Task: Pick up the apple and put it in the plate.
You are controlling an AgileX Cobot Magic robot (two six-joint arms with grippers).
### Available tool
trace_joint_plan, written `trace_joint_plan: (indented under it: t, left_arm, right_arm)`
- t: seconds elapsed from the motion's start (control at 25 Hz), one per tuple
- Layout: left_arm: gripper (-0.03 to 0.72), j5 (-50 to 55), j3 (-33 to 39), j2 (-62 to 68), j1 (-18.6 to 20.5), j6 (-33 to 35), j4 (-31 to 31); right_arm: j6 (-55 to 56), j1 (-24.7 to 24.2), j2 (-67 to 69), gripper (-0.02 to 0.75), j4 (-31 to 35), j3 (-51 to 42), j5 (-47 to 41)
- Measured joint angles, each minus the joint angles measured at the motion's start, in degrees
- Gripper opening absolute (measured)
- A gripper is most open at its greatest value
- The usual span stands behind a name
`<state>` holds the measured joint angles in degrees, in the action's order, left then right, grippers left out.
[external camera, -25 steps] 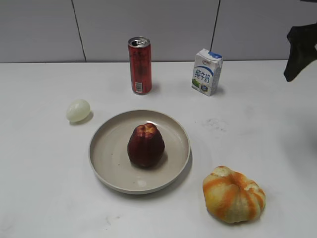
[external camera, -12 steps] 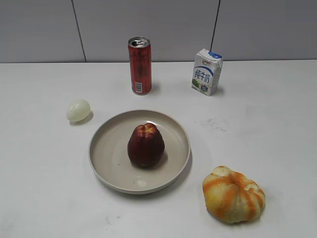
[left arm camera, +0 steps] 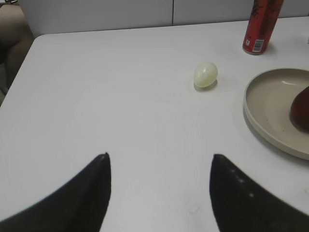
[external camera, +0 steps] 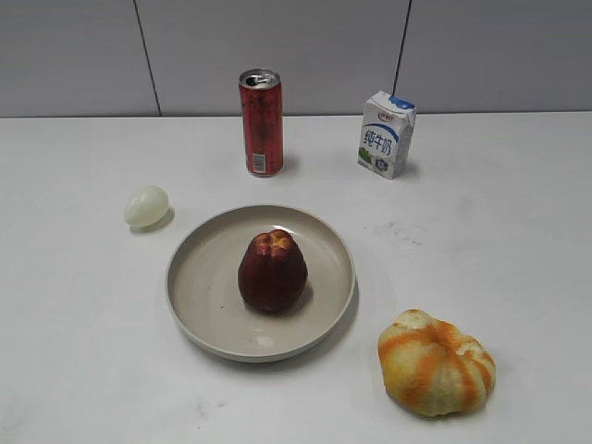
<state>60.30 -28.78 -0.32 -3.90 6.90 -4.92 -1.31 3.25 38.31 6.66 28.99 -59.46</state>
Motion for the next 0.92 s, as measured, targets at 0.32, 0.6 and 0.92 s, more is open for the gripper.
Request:
trace_joint_plan:
  t: [0.32, 0.6, 0.92]
  left_arm:
    - [0.491, 0.0, 0.0, 0.0, 0.0, 0.0, 0.0]
    - [0.491, 0.0, 0.0, 0.0, 0.0, 0.0, 0.0]
    - [0.491, 0.0, 0.0, 0.0, 0.0, 0.0, 0.0]
  right_arm:
    - [-0.1, 0.0, -17.4, 0.592, 0.0, -0.5, -0.2]
    - [-0.1, 0.0, -29.5, 0.592, 0.0, -0.5, -0.2]
    - [-0.2, 0.0, -38.5, 0.592, -0.1, -0.7, -0.3]
